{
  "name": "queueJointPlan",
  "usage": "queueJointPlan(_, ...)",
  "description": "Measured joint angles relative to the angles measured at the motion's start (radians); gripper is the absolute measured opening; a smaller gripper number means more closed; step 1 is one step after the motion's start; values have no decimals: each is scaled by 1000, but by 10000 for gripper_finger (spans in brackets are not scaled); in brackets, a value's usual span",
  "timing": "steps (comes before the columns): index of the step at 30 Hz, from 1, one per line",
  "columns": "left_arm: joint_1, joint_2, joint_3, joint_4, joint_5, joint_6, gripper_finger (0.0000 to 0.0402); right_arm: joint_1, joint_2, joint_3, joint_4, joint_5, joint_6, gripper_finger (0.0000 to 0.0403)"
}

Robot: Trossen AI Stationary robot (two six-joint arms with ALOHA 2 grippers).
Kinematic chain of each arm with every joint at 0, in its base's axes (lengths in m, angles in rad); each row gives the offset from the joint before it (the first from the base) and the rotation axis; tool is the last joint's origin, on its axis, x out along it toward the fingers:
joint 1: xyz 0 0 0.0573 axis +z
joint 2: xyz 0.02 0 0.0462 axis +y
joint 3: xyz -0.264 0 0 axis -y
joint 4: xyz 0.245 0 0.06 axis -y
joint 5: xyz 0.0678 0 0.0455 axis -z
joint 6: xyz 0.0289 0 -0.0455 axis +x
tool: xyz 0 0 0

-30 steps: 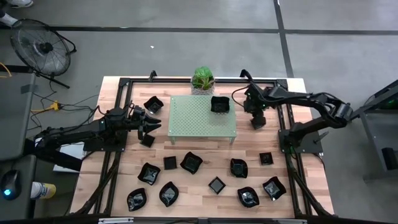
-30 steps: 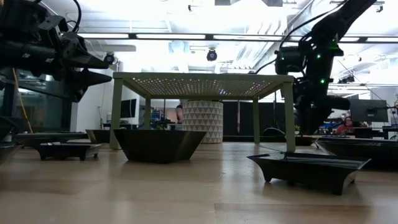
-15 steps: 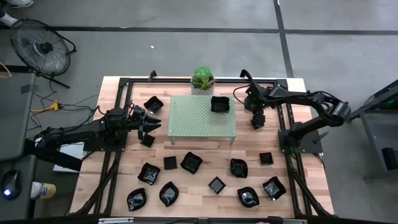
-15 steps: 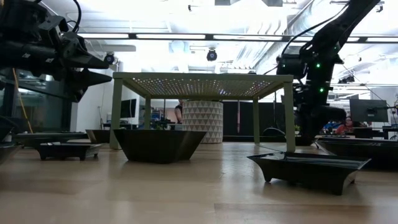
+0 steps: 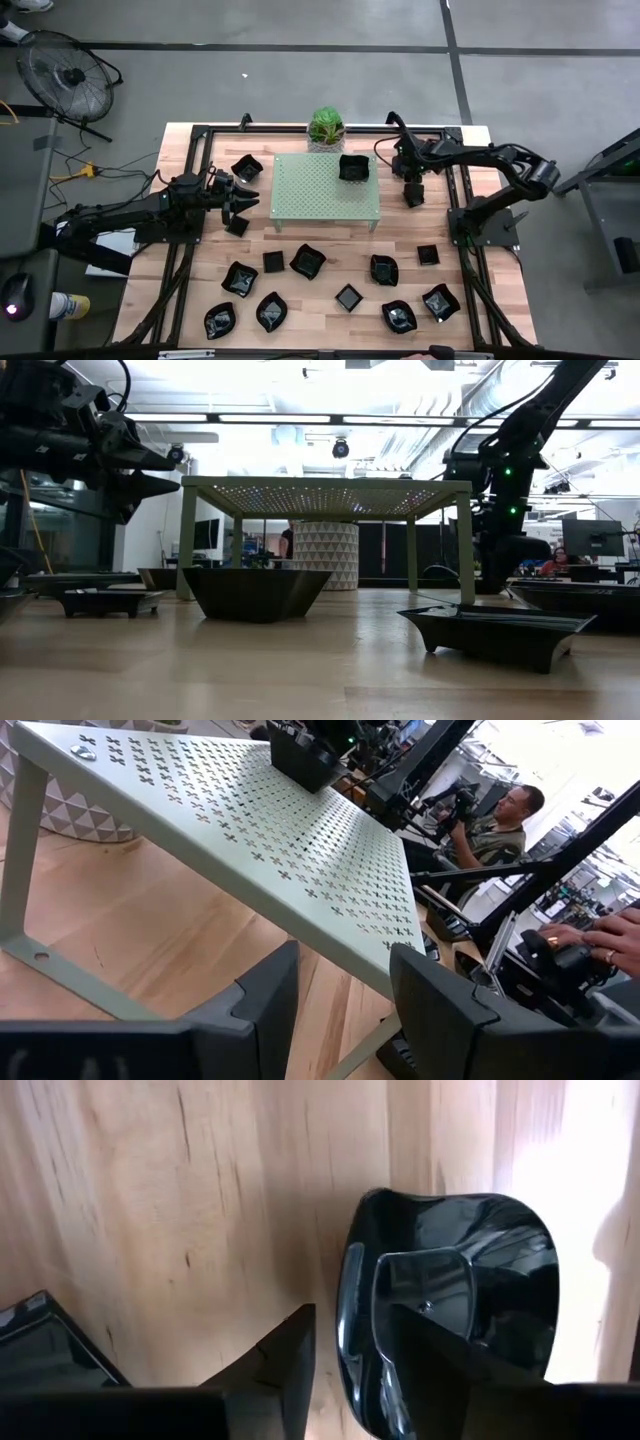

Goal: Pick & Place Mini shaped plates
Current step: Put the black leaf-shaped plate on the shelf

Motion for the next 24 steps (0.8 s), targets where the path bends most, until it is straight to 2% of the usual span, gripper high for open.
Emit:
queueJointPlan(12,0,0,0,0,3,0,156,0,-1,0,-5,3,45,11)
queueJointPlan(21,0,0,0,0,3,0,156,1,-4,1,-13,24,63,2)
queueJointPlan(24,0,0,0,0,2,0,156,0,-4,13,-24,61,106,2)
